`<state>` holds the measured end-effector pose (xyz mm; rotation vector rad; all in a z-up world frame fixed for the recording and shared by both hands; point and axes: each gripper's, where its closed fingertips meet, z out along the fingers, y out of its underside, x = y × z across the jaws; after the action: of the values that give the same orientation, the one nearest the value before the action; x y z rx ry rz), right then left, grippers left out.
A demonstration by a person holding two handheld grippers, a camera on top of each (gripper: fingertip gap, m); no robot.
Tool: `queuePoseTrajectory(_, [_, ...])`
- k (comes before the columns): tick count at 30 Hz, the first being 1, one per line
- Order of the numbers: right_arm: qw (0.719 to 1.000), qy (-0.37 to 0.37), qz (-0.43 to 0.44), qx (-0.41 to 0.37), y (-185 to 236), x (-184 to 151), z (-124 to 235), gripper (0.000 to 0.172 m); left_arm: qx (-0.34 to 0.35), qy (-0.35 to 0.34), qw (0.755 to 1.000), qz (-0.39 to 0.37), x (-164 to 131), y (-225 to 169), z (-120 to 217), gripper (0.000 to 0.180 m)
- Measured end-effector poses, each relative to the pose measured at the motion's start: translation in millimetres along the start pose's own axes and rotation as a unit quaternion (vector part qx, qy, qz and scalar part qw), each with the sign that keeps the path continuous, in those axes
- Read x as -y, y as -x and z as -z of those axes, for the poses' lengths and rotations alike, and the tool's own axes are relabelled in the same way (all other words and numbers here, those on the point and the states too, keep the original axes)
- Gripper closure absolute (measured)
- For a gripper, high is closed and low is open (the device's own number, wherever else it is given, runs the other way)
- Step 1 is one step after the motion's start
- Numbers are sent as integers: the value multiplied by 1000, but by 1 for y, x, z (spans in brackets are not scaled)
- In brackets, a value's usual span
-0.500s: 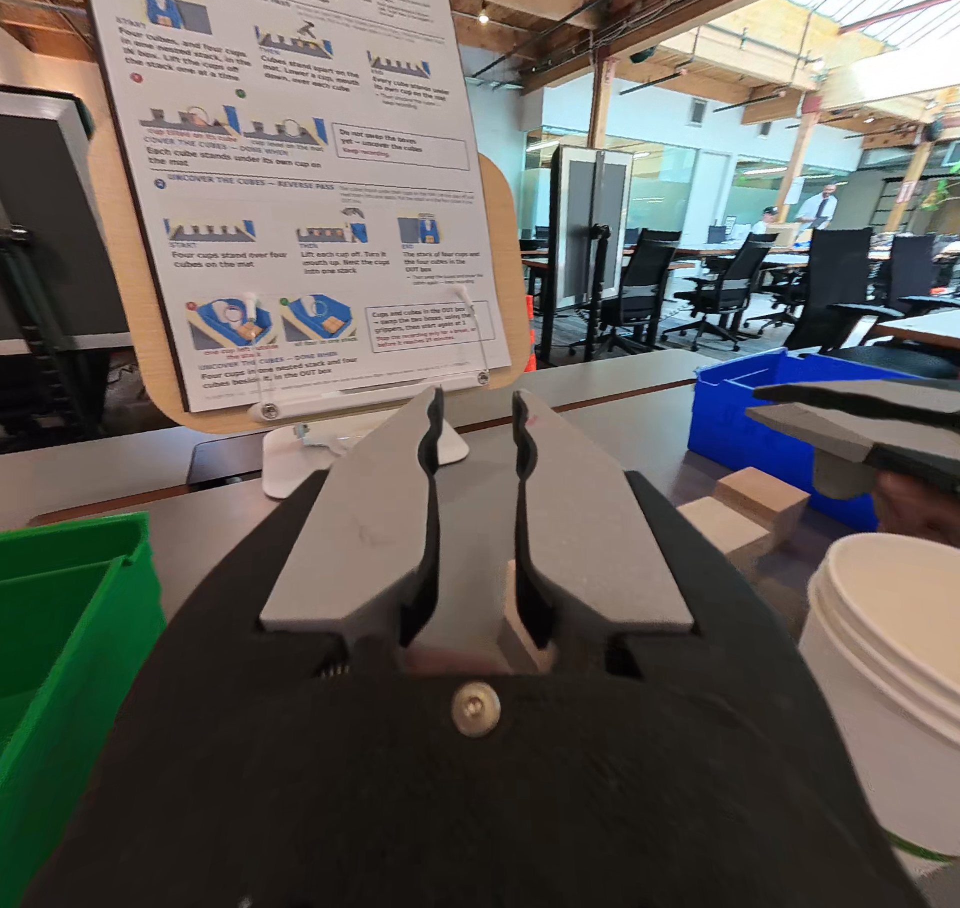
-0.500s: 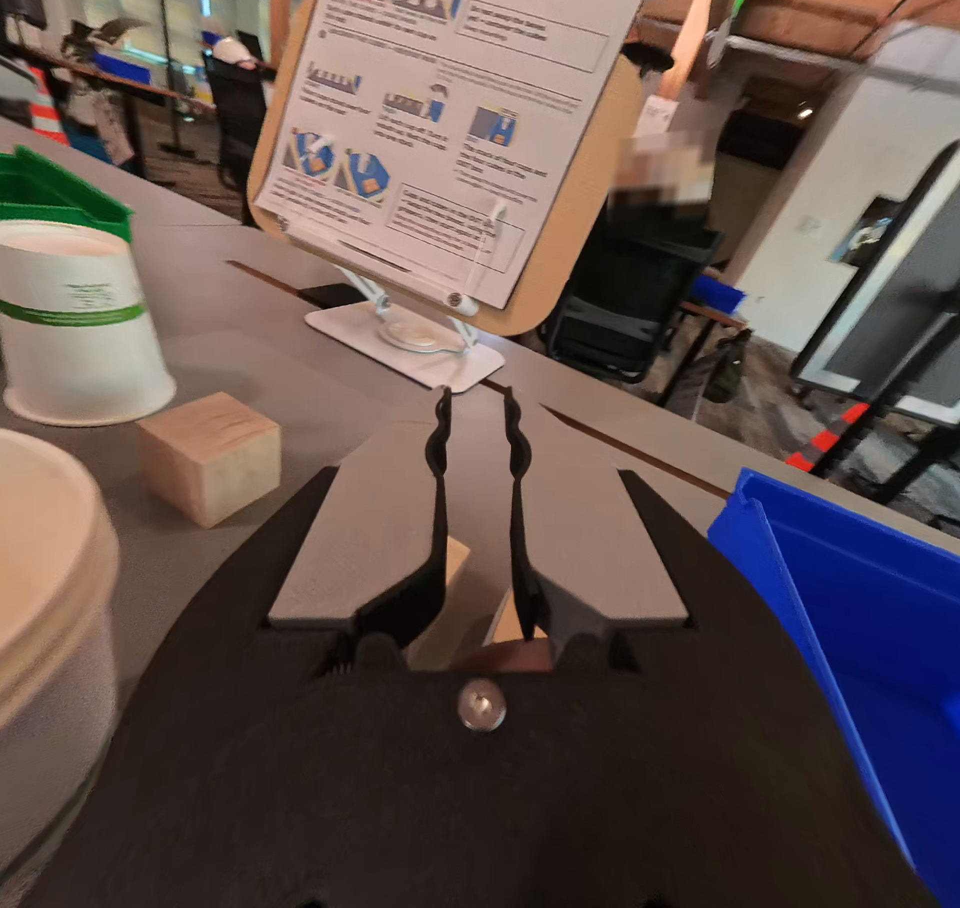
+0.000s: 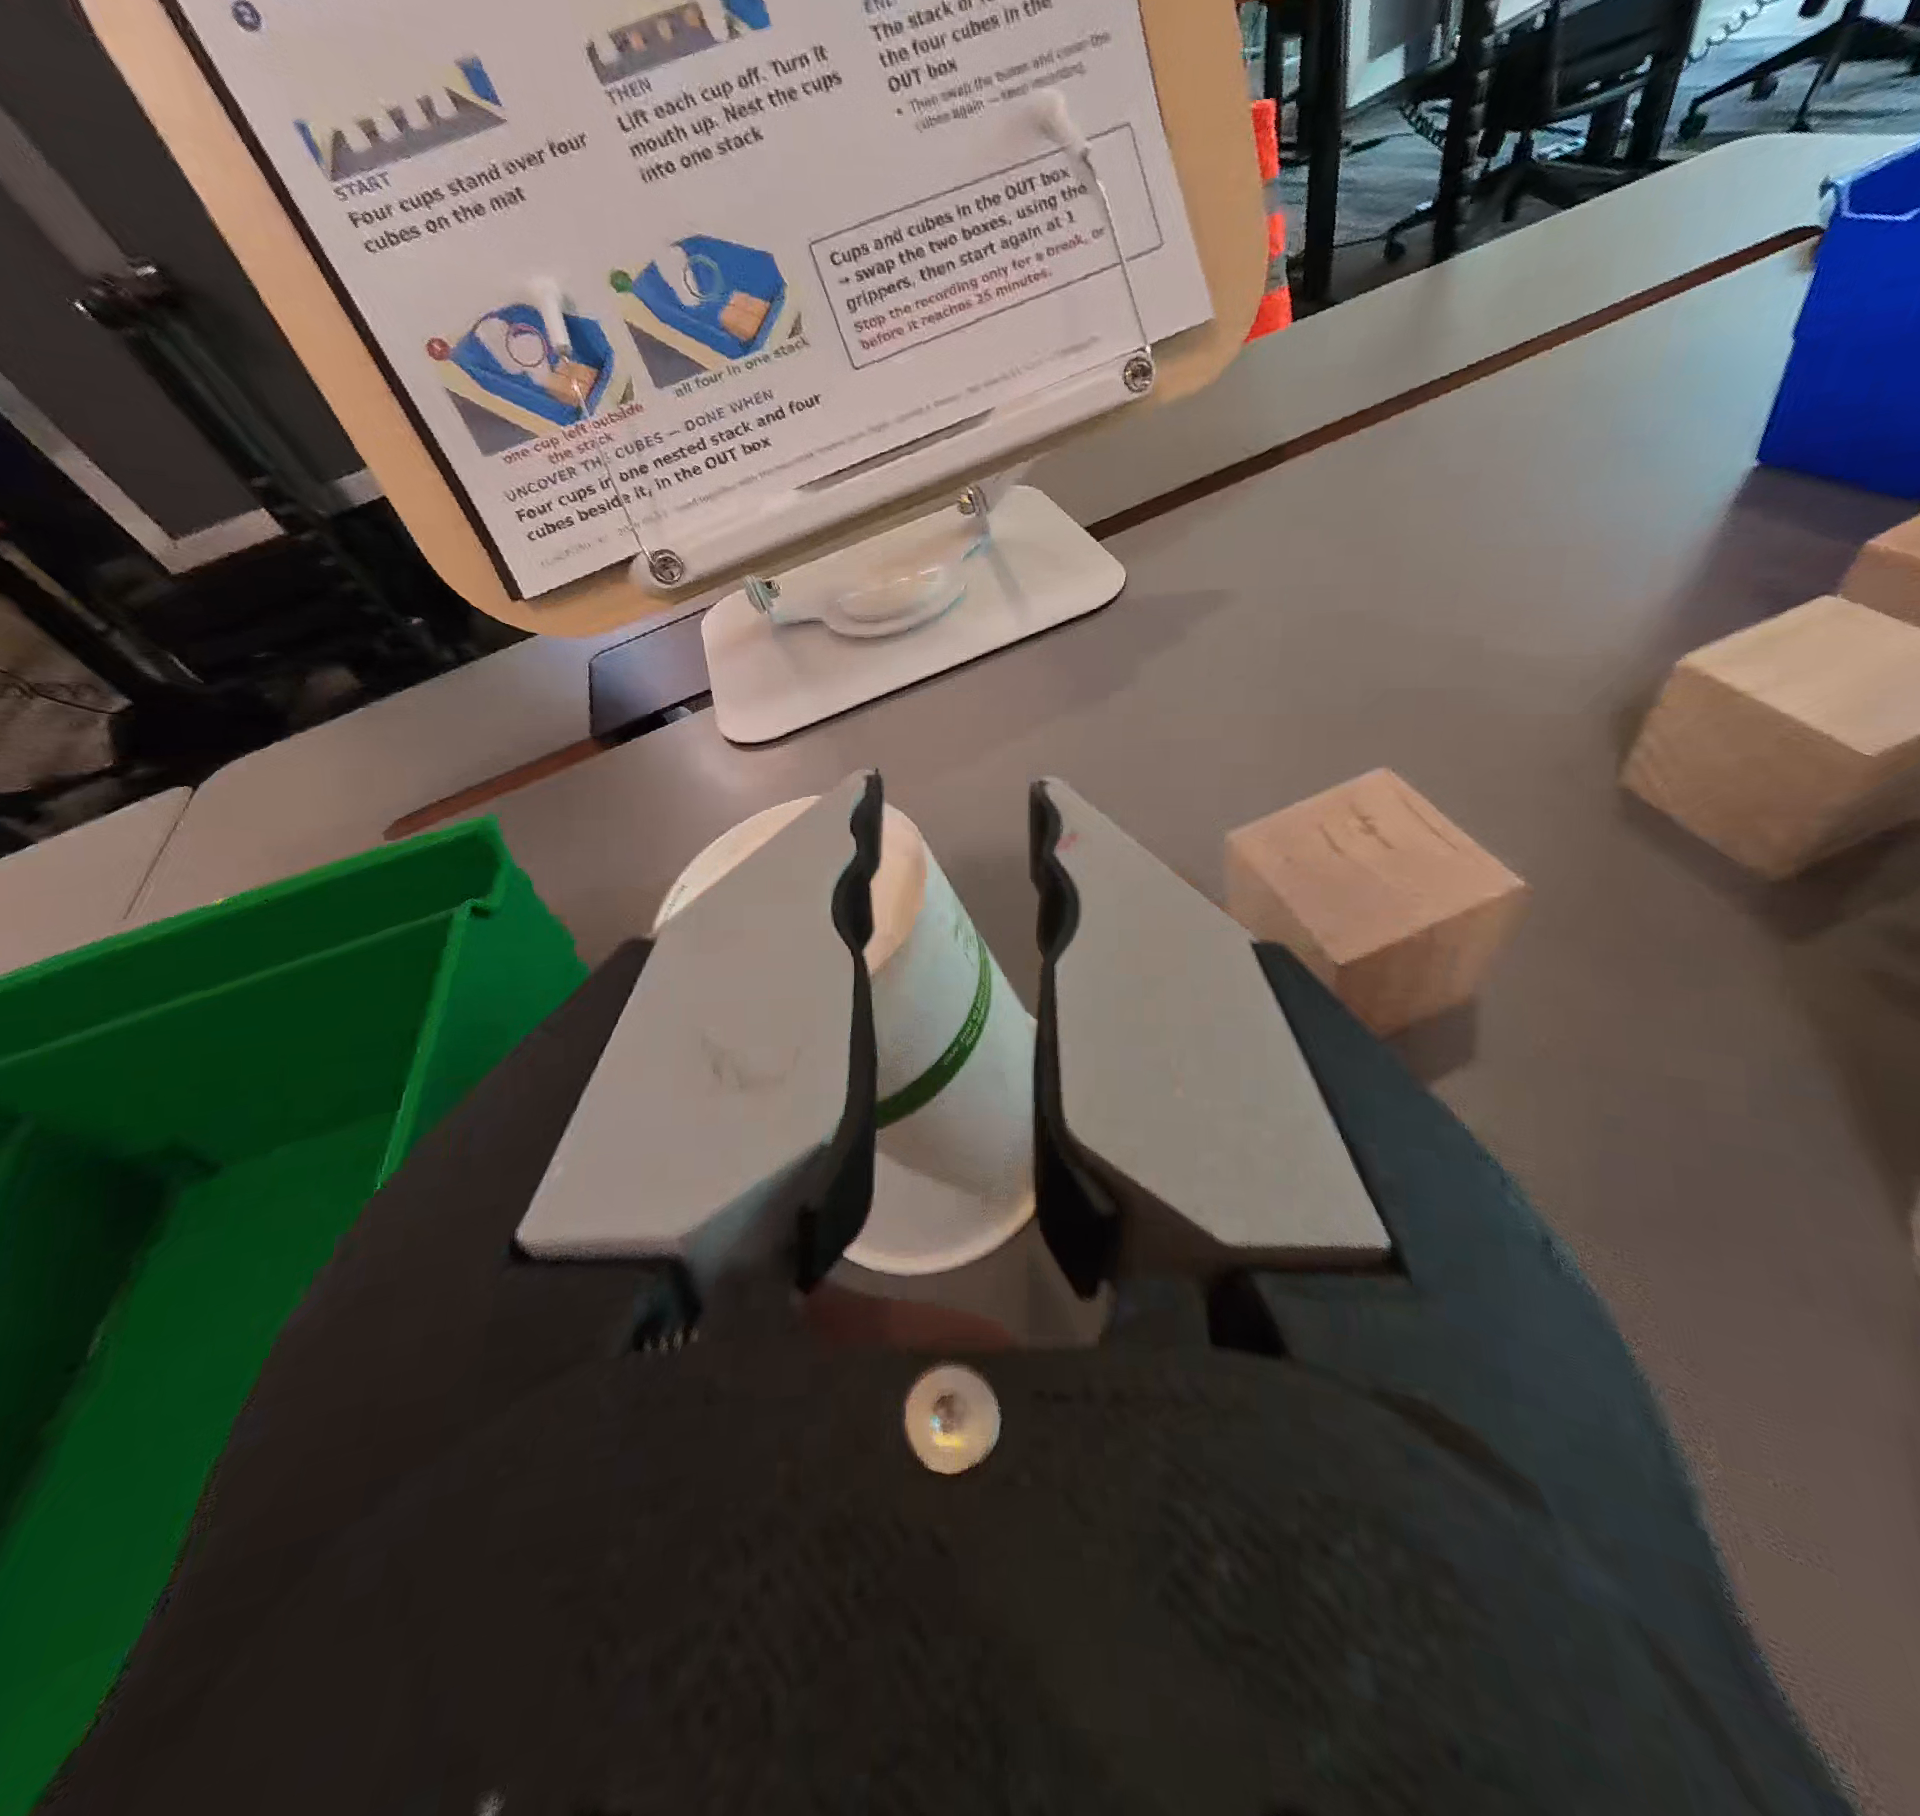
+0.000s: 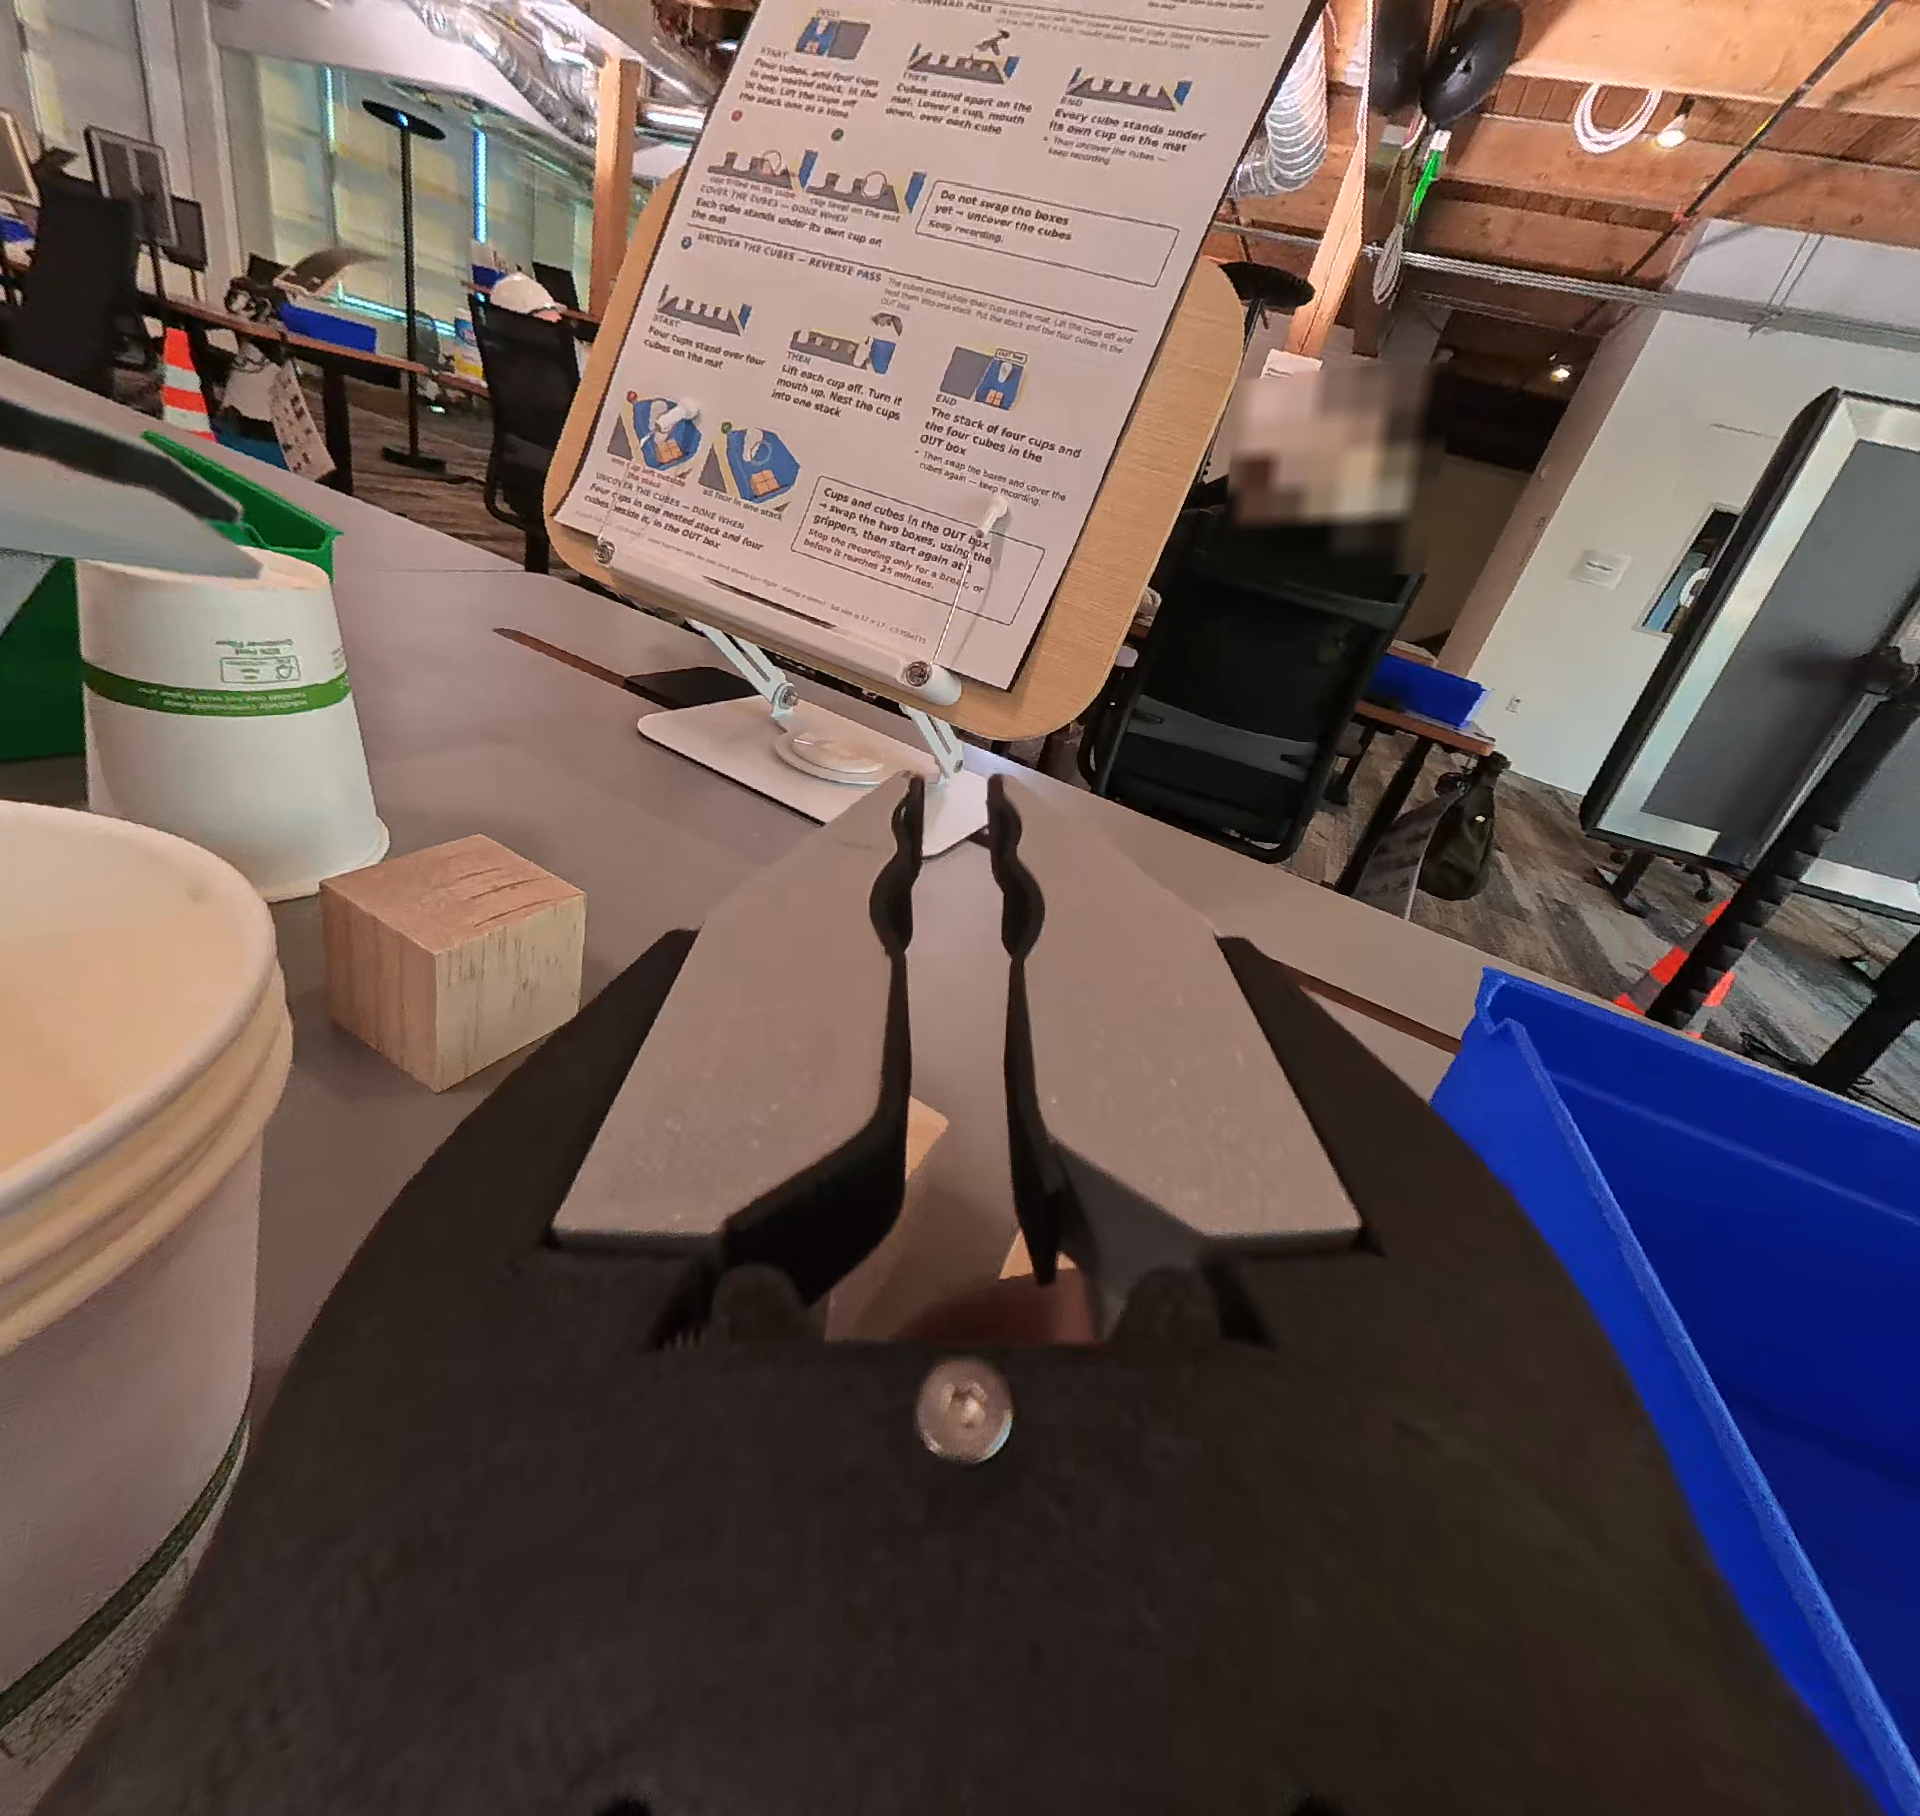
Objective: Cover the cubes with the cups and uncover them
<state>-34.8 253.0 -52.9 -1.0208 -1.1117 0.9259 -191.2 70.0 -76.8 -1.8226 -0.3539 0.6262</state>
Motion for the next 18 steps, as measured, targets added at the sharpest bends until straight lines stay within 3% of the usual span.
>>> queuePoseTrajectory(3, [1000, 6, 7, -1, 1, -3, 0, 163, -21, 18, 999, 18, -9, -5, -2, 153])
queuePoseTrajectory(8, [1000, 6, 8, 4, 4, -4, 1, 164, 8, 51, 999, 9, -30, 9, -14, 153])
queuePoseTrajectory(18, [1000, 10, 13, 15, 11, -6, 1, 164, 3, 46, 998, -31, -23, 2, -13, 178])
